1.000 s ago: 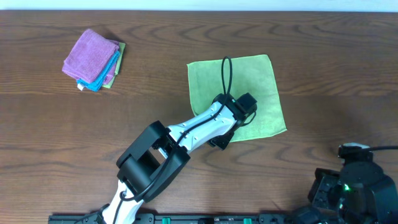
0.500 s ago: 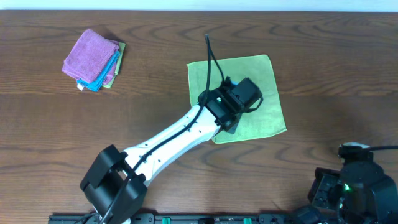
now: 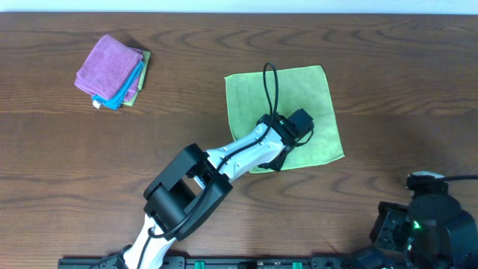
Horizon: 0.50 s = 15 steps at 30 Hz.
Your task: Fold the cloth
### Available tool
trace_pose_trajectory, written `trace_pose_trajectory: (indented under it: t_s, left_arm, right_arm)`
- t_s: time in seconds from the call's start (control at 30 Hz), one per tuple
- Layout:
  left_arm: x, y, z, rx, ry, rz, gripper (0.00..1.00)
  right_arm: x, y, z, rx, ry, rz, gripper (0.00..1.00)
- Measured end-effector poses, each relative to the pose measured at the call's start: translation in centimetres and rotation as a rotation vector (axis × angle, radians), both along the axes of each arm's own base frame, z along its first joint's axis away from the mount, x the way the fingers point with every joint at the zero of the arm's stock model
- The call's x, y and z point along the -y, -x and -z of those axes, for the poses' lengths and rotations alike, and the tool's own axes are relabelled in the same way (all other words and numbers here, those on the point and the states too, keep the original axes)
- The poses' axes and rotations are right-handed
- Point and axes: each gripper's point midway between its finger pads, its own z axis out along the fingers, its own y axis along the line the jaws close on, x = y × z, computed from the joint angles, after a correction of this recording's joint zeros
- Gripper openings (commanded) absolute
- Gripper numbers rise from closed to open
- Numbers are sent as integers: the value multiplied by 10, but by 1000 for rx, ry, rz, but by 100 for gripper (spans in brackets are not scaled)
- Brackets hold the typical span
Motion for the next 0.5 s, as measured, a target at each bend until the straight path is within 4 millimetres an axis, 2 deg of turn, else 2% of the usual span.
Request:
trace_pose_trajectory:
  t_s: [0.2, 0.5]
  left_arm:
    - [-26, 12, -2, -41, -117, 1, 6]
    - [-22, 7, 0, -13, -98, -1, 6]
  right_arm:
    - [0, 0, 0, -1, 0, 0, 1]
    - [0, 0, 0, -1, 0, 0, 1]
